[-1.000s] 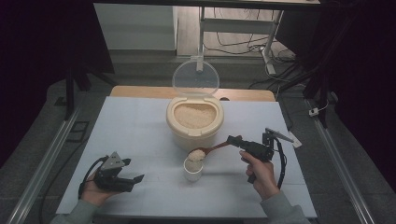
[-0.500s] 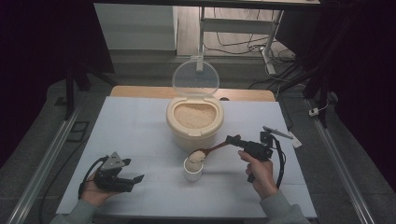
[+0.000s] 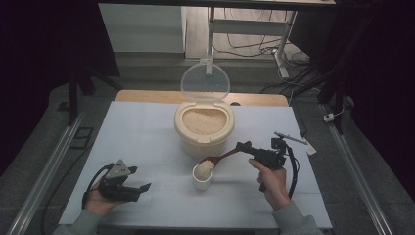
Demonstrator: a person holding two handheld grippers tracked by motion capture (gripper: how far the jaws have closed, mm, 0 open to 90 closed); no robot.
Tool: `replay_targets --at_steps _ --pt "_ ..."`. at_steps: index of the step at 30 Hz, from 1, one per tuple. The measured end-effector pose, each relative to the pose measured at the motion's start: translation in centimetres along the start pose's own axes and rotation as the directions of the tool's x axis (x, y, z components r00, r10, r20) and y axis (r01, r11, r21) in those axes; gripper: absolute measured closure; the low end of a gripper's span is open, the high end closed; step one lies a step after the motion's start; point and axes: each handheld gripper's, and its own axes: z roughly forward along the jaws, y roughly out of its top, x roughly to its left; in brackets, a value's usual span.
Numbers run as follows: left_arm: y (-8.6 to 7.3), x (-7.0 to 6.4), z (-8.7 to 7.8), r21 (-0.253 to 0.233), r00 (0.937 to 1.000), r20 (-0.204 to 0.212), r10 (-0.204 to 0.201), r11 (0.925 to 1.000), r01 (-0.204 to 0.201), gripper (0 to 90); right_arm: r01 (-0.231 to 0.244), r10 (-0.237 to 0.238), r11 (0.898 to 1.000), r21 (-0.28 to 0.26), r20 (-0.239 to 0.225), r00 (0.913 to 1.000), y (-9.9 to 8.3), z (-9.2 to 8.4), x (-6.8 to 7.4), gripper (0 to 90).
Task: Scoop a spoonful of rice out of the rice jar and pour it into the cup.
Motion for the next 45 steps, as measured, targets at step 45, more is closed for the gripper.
replay_targets --at_steps 45 --pt "0.0 0.0 0.0 0.002 1.0000 -0.003 0.002 1.0000 -0.002 19.5 0.395 -0.396 0.918 -0.024 -0.059 0.9163 1.7 -5.3 3.2 83.5"
